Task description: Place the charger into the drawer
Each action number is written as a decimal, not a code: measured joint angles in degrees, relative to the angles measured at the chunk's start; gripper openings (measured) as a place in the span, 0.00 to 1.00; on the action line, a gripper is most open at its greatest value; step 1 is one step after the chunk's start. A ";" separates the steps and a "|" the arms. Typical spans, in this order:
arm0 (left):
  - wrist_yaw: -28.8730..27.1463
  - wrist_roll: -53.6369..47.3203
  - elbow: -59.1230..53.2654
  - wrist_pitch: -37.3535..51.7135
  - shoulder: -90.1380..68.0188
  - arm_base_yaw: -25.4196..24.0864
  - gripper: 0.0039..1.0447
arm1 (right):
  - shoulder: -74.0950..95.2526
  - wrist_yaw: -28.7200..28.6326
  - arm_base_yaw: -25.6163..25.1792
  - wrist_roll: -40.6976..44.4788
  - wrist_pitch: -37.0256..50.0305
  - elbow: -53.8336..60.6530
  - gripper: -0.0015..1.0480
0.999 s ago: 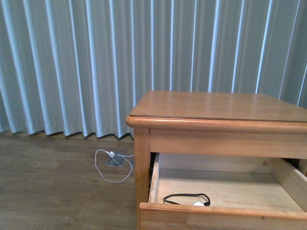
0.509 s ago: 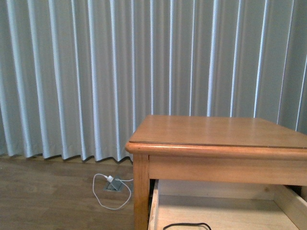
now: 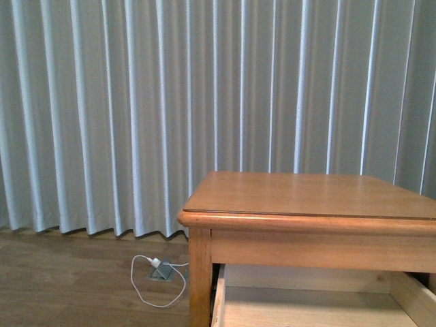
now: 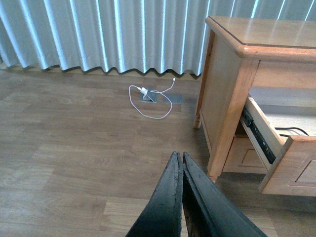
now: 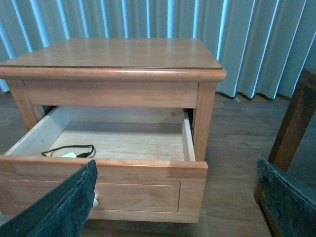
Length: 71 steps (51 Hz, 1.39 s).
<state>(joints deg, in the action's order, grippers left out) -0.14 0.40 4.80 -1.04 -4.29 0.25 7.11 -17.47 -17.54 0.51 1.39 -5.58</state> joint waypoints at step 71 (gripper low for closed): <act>0.04 -0.13 -3.45 0.79 4.09 -0.09 0.95 | 0.00 -0.02 0.02 0.00 -0.02 0.00 0.92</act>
<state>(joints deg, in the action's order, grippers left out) -0.10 0.27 1.34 -0.25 -0.21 0.16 7.11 -17.50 -17.52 0.51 1.37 -5.58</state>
